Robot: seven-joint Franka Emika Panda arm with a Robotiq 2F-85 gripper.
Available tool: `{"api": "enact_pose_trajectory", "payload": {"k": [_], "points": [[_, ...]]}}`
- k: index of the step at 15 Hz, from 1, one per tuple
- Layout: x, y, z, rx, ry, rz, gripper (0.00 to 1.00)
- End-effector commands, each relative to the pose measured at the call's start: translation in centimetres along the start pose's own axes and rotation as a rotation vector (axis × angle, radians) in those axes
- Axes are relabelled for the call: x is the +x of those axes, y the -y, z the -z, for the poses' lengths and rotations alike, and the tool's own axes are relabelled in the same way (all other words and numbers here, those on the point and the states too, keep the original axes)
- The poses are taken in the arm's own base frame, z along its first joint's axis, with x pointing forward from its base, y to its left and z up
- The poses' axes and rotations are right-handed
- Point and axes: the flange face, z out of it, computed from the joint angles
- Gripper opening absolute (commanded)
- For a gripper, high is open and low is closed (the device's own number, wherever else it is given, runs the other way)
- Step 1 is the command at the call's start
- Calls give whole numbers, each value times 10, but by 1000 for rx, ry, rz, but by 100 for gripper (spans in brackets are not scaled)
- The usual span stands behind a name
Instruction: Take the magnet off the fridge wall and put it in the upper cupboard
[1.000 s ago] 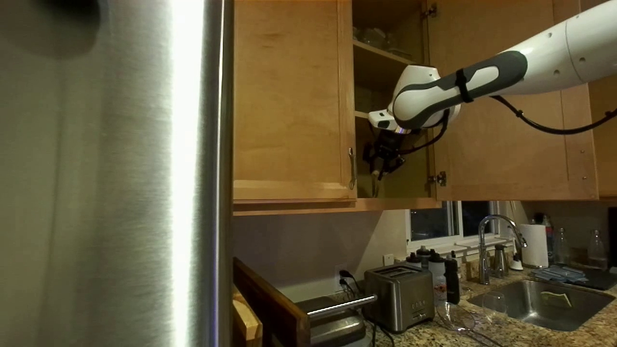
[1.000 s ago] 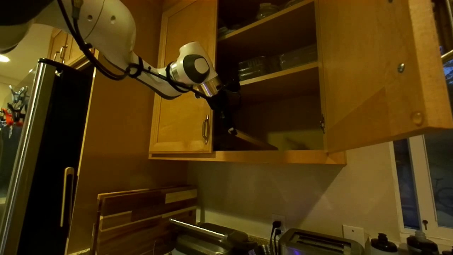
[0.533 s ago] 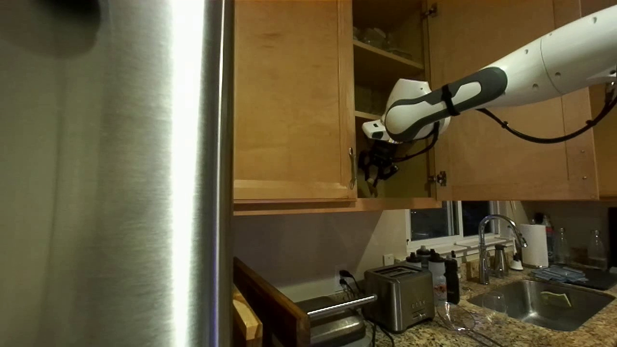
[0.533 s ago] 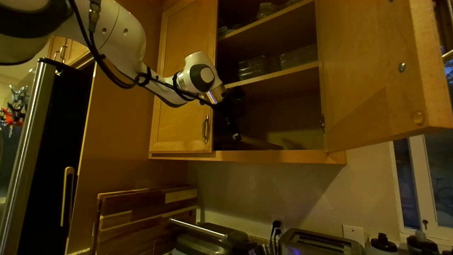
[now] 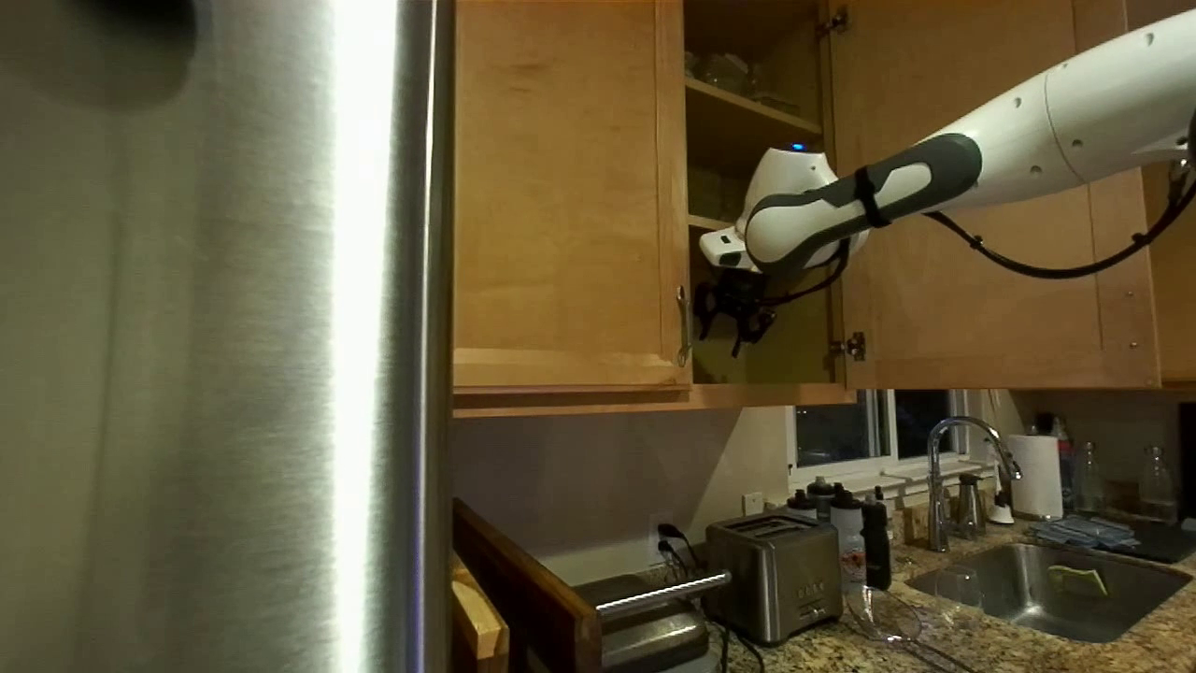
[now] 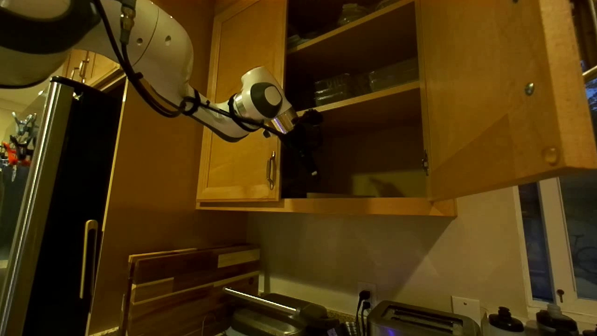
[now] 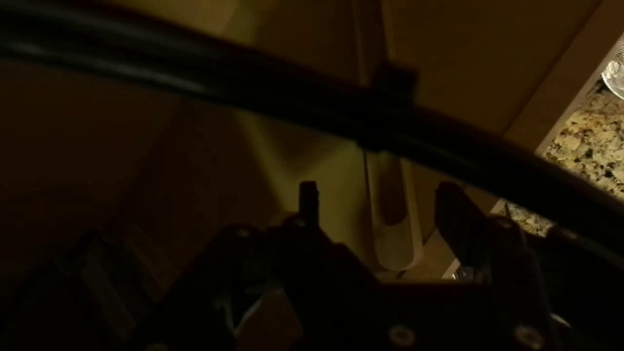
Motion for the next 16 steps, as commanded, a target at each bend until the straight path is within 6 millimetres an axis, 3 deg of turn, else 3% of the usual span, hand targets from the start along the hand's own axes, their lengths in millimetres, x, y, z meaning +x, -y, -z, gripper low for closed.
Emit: {"api": "enact_pose_trajectory", "payload": {"k": [1, 7, 11, 16], "points": [[-8, 8, 31, -14, 66, -19, 96], [7, 33, 85, 171, -25, -43, 100], [27, 54, 121, 330, -157, -56, 100], [56, 74, 135, 482, -280, -63, 100]]}}
